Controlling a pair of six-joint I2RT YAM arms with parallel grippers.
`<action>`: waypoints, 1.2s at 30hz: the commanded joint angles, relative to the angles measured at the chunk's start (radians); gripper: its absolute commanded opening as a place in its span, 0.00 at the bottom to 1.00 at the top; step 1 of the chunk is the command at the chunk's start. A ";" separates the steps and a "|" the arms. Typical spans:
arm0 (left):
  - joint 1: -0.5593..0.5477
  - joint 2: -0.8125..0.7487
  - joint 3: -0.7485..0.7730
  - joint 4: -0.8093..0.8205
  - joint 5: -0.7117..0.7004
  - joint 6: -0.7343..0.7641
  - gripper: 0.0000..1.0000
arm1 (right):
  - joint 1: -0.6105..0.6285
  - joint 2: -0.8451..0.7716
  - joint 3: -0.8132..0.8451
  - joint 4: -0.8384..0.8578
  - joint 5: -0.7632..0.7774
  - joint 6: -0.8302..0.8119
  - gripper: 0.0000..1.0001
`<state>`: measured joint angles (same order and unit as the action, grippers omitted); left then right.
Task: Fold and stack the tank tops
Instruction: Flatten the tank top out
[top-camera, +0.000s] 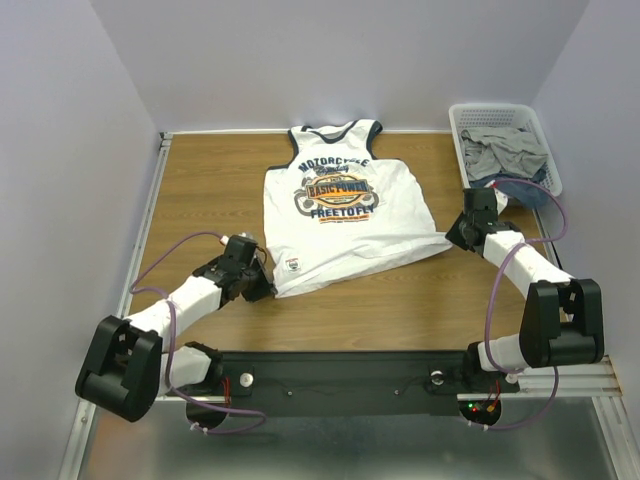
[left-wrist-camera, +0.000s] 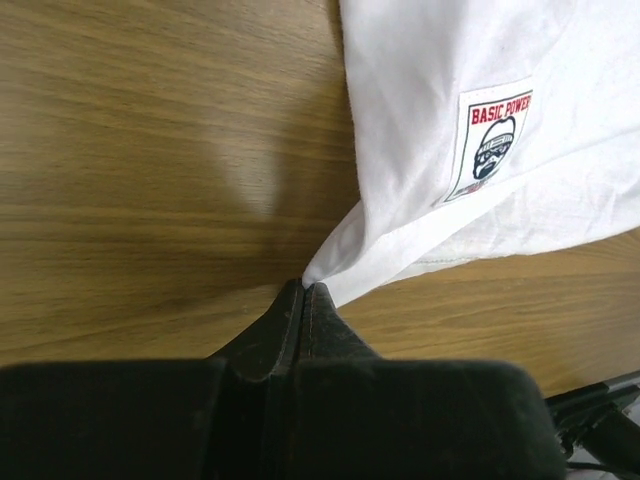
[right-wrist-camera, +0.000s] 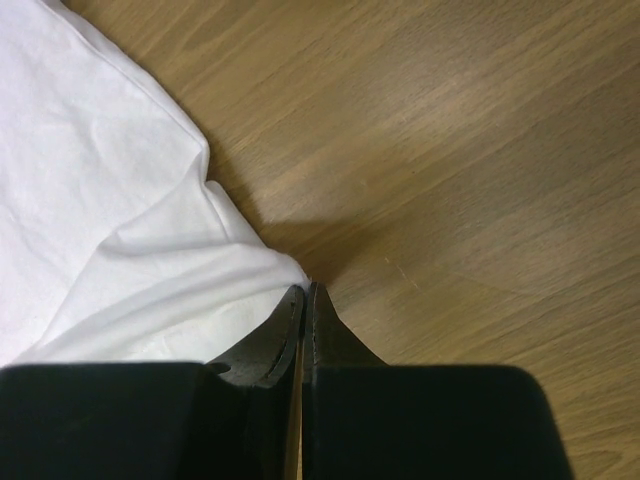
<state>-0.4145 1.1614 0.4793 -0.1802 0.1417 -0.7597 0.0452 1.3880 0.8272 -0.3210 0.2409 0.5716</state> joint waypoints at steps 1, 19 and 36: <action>0.026 -0.055 0.048 -0.082 -0.088 -0.013 0.01 | -0.007 -0.015 -0.003 0.037 0.041 -0.016 0.00; 0.255 -0.154 0.105 -0.090 0.058 0.022 0.00 | -0.010 -0.003 -0.080 0.037 -0.015 -0.006 0.00; 0.255 -0.016 0.067 -0.065 0.165 0.059 0.21 | -0.007 -0.174 -0.135 -0.093 -0.137 0.013 0.35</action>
<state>-0.1658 1.1278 0.5018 -0.2508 0.2741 -0.7403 0.0452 1.2667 0.6647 -0.3672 0.1226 0.5808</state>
